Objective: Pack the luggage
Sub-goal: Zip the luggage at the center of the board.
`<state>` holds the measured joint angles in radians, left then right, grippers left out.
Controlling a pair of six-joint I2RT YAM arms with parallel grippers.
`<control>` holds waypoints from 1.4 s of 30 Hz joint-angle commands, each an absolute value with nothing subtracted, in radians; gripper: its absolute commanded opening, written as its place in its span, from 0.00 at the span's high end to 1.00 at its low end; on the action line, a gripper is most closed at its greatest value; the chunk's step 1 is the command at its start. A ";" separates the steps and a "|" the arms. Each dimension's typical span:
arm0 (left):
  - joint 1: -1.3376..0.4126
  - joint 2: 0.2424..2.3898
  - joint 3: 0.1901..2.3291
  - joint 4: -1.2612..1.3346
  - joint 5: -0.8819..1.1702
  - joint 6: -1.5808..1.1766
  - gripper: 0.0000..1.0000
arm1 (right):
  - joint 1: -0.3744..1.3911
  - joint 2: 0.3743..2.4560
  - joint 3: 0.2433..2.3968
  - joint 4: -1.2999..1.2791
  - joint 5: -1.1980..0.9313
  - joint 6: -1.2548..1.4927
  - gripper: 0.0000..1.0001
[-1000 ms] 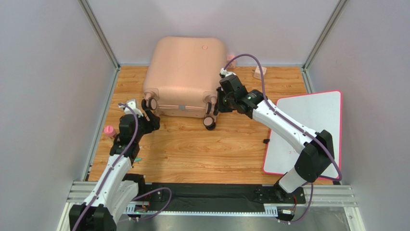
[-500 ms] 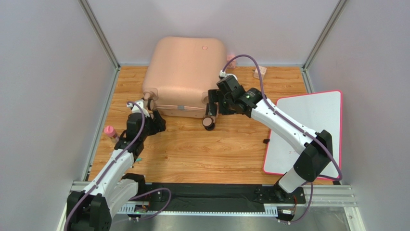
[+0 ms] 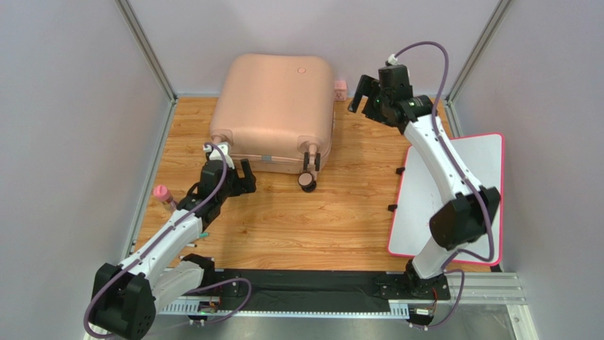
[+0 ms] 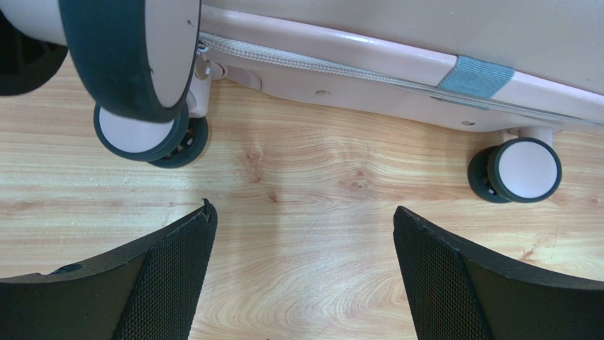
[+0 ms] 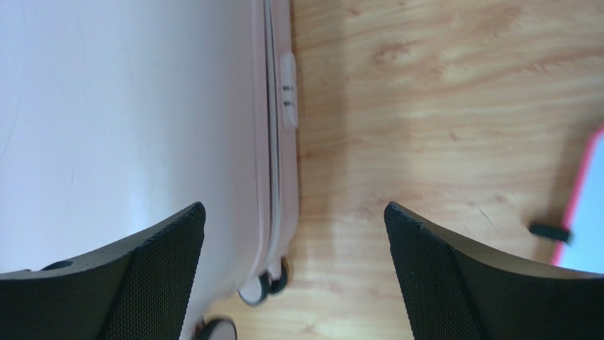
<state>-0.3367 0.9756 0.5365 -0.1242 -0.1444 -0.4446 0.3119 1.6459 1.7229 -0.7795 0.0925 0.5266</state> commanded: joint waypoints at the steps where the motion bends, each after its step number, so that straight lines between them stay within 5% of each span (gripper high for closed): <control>1: -0.341 0.996 0.592 -0.161 -0.163 -0.466 0.00 | 0.318 1.833 1.814 -0.715 0.046 0.525 0.05; 7: -0.341 1.060 0.583 -0.123 -0.097 -0.538 0.00 | 0.321 2.061 1.899 -0.687 0.054 0.583 0.08; 14: -0.341 1.029 0.592 -0.164 -0.095 -0.543 0.00 | 0.371 2.095 1.772 -0.604 0.049 0.591 0.09; 34: -0.341 0.640 0.680 -0.509 -0.275 -0.499 0.00 | 0.784 1.979 1.566 -0.495 -0.186 0.508 0.09; 42: -0.339 0.566 0.761 -0.563 -0.291 -0.427 0.00 | 0.758 1.775 1.557 -0.662 -0.051 0.436 0.07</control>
